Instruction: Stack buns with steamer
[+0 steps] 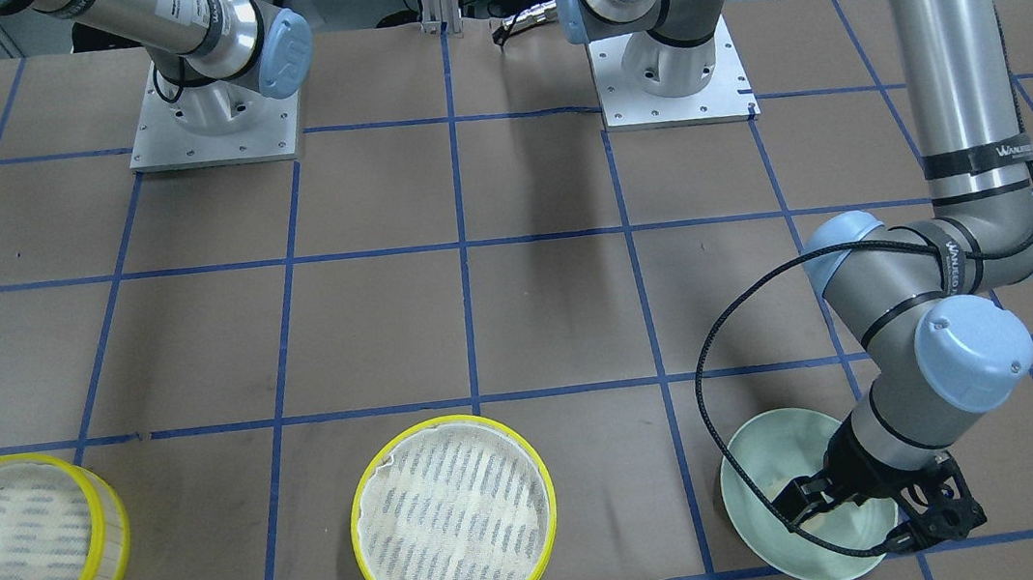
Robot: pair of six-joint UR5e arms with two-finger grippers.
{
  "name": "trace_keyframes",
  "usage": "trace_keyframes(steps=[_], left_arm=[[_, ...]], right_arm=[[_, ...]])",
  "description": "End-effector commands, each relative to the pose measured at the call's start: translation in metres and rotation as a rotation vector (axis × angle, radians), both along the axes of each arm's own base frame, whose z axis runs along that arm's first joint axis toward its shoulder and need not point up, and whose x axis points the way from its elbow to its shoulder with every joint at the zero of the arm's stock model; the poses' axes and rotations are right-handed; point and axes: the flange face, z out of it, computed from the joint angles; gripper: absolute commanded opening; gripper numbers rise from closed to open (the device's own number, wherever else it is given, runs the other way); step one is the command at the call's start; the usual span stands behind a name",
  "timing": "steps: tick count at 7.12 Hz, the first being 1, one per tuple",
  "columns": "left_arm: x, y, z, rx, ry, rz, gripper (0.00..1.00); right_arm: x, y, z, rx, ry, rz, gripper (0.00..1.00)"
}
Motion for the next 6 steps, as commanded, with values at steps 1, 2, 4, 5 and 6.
trace_keyframes(steps=[1,2,4,5,6], left_arm=[[-0.007,-0.003,-0.017,0.012,0.061,-0.002,0.90],[-0.007,-0.001,-0.035,0.042,0.067,0.000,0.78],[-0.007,-0.001,-0.040,0.055,0.066,-0.017,0.00],[-0.006,-0.003,-0.032,0.036,0.060,-0.012,0.00],[-0.006,-0.004,-0.013,0.008,0.056,-0.003,0.00]], right_arm=[[0.001,0.002,-0.001,0.005,-0.009,-0.012,0.26],[0.001,0.001,-0.002,0.003,-0.015,-0.013,0.10],[0.002,0.002,0.008,-0.010,-0.010,-0.045,0.00],[0.004,0.003,0.015,-0.017,-0.007,-0.052,0.00],[0.009,0.003,0.031,-0.032,0.001,-0.062,0.00]])
